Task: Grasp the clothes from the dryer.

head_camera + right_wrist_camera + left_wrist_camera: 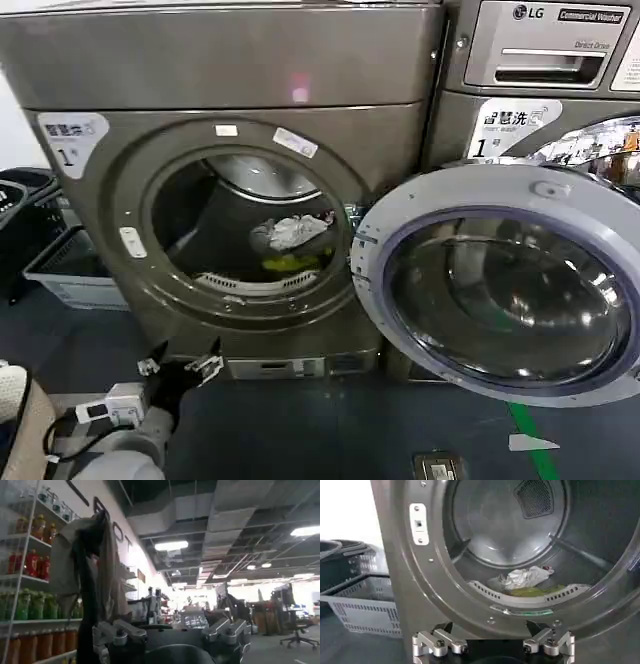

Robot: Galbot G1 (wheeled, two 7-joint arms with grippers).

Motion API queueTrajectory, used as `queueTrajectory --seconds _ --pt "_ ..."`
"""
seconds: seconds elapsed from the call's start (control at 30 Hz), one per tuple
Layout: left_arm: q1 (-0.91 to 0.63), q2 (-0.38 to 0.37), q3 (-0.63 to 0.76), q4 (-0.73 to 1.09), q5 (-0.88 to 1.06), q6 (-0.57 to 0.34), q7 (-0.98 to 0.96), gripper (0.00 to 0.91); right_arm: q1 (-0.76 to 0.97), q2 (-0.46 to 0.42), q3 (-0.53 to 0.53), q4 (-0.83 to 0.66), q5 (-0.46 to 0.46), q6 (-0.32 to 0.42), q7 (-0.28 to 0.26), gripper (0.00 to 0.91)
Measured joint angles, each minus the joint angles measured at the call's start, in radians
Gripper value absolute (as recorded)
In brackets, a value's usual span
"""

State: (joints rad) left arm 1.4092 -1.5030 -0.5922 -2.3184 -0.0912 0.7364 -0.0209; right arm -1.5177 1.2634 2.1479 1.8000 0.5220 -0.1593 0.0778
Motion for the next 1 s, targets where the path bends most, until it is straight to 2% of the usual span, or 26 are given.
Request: queueTrajectory --seconds 1.0 --pt "-0.002 0.001 -0.001 0.003 -0.011 0.0 0.0 0.907 -0.02 -0.022 0.041 -0.024 0.0 -0.001 -0.002 0.907"
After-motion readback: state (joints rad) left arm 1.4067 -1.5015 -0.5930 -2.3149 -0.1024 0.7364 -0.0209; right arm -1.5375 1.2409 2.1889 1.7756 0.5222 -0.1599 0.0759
